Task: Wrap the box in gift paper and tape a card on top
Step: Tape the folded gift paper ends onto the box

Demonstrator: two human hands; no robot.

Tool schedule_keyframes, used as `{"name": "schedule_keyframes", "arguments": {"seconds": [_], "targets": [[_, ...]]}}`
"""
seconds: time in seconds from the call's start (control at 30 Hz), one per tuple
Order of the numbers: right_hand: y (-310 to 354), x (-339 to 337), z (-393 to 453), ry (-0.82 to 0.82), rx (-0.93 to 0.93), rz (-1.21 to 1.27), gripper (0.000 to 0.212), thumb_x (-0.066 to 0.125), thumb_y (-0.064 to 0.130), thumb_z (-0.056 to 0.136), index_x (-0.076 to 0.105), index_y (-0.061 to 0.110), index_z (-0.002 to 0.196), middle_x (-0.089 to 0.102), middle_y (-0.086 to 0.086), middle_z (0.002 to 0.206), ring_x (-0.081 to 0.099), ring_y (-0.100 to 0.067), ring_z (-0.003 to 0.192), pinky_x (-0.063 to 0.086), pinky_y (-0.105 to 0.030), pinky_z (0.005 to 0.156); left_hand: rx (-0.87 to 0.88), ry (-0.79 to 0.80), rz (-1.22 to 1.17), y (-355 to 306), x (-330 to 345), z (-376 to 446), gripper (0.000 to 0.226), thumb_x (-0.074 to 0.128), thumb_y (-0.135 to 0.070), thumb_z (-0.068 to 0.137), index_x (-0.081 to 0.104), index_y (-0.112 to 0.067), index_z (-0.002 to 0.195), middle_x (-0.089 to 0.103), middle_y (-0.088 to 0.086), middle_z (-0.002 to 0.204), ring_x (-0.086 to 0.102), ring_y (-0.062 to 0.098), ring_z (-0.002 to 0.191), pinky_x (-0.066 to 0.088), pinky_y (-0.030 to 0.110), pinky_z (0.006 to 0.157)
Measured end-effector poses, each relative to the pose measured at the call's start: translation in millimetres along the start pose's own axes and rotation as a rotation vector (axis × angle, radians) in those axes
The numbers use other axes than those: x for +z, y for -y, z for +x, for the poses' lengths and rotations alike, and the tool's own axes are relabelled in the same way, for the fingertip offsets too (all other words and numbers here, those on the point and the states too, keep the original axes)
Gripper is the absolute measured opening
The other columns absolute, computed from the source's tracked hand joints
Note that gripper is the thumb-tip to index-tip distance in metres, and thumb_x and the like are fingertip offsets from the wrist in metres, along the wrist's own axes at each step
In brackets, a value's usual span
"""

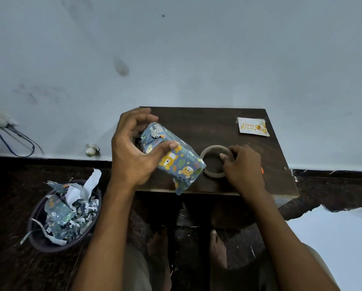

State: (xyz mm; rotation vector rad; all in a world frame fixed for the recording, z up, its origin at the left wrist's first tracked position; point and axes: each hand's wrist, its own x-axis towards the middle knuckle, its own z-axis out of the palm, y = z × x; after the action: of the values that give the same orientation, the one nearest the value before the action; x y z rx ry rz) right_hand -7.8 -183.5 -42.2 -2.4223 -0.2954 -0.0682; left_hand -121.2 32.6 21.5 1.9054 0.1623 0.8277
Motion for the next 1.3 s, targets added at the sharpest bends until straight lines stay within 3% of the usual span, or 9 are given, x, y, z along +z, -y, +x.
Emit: {"name": "schedule_keyframes", "arguments": {"seconds": [0.27, 0.37, 0.53, 0.73, 0.83, 0.97, 1.13, 1.2, 1.3], "targets": [[12, -1, -13, -0.061, 0.015, -0.147, 0.037, 0.068, 0.021, 0.091, 0.065, 0.005, 0.125, 0.06, -0.011, 0.129, 0.049, -0.028, 0.123, 0.041, -0.034, 0.086, -0.073, -0.012, -0.166, 1, 6, -2, 0.049, 0.092, -0.04, 0.06, 0.061, -0.013, 0.088, 0.062, 0.009, 0.127, 0.068, 0.024, 0.11, 0.057, 0.04, 0.089], [24, -1, -19, -0.194, -0.082, 0.193, 0.032, 0.068, 0.026, 0.093, 0.071, 0.011, 0.122, 0.068, -0.003, 0.119, 0.059, -0.015, 0.113, 0.044, -0.023, 0.087, -0.077, -0.022, -0.199, 1, 11, -2, 0.04, 0.09, -0.037, 0.063, 0.062, -0.018, 0.082, 0.065, 0.01, 0.124, 0.069, 0.025, 0.109, 0.058, 0.039, 0.087], [47, 3, -35, 0.221, -0.08, 1.02, 0.054, 0.051, 0.052, 0.093, 0.067, 0.01, 0.124, 0.073, -0.012, 0.113, 0.07, -0.029, 0.107, 0.056, -0.042, 0.09, -0.151, -0.121, -0.309, -6, 29, -6, 0.037, 0.084, -0.033, 0.071, 0.057, -0.008, 0.076, 0.071, 0.012, 0.112, 0.073, 0.021, 0.099, 0.056, 0.028, 0.079], [55, -1, -36, 0.324, -0.044, 1.293, 0.073, 0.07, 0.044, 0.081, 0.054, -0.004, 0.134, 0.059, -0.032, 0.13, 0.066, -0.037, 0.114, 0.057, -0.044, 0.091, -0.47, -0.48, -0.405, -7, 37, -3, 0.04, 0.08, -0.035, 0.085, 0.049, -0.016, 0.068, 0.065, -0.005, 0.067, 0.062, 0.005, 0.061, 0.051, 0.023, 0.062], [51, -4, -31, 0.348, -0.096, 1.268, 0.064, 0.068, 0.032, 0.083, 0.054, 0.001, 0.137, 0.06, -0.022, 0.138, 0.06, -0.04, 0.125, 0.051, -0.056, 0.103, -0.714, -0.522, -0.46, 1, 32, 0, 0.042, 0.076, -0.047, 0.086, 0.051, -0.017, 0.071, 0.063, -0.005, 0.057, 0.06, 0.014, 0.054, 0.053, 0.033, 0.059], [52, -12, -35, 0.398, -0.213, 1.093, 0.068, 0.07, 0.025, 0.083, 0.048, 0.006, 0.144, 0.061, -0.007, 0.139, 0.065, -0.022, 0.121, 0.054, -0.031, 0.091, -0.958, -0.431, -0.478, 3, 26, 0, 0.035, 0.069, -0.052, 0.091, 0.064, -0.018, 0.087, 0.07, -0.003, 0.061, 0.067, 0.016, 0.055, 0.059, 0.037, 0.064], [54, -9, -40, 0.424, -0.328, 0.938, 0.084, 0.077, 0.034, 0.078, 0.04, 0.013, 0.15, 0.053, -0.001, 0.146, 0.051, -0.023, 0.136, 0.05, -0.038, 0.105, -1.128, -0.342, -0.528, 5, 19, 0, 0.041, 0.062, -0.056, 0.094, 0.07, -0.017, 0.104, 0.078, 0.012, 0.097, 0.075, 0.033, 0.082, 0.062, 0.051, 0.06], [54, -11, -39, 0.442, -0.343, 0.953, 0.089, 0.082, 0.028, 0.075, 0.038, 0.013, 0.151, 0.053, -0.001, 0.144, 0.054, -0.026, 0.133, 0.053, -0.04, 0.098, -1.199, -0.264, -0.592, 3, 16, 2, 0.047, 0.05, -0.057, 0.099, 0.068, -0.014, 0.106, 0.078, 0.012, 0.086, 0.074, 0.032, 0.073, 0.058, 0.046, 0.044], [58, -10, -39, 0.34, -0.332, 0.881, 0.095, 0.092, 0.02, 0.068, 0.04, 0.018, 0.147, 0.06, 0.006, 0.134, 0.062, -0.022, 0.121, 0.056, -0.035, 0.09, -1.264, -0.175, -0.645, -1, 16, 2, 0.047, 0.038, -0.055, 0.104, 0.064, -0.018, 0.088, 0.073, 0.009, 0.06, 0.066, 0.032, 0.073, 0.059, 0.04, 0.053]]}}
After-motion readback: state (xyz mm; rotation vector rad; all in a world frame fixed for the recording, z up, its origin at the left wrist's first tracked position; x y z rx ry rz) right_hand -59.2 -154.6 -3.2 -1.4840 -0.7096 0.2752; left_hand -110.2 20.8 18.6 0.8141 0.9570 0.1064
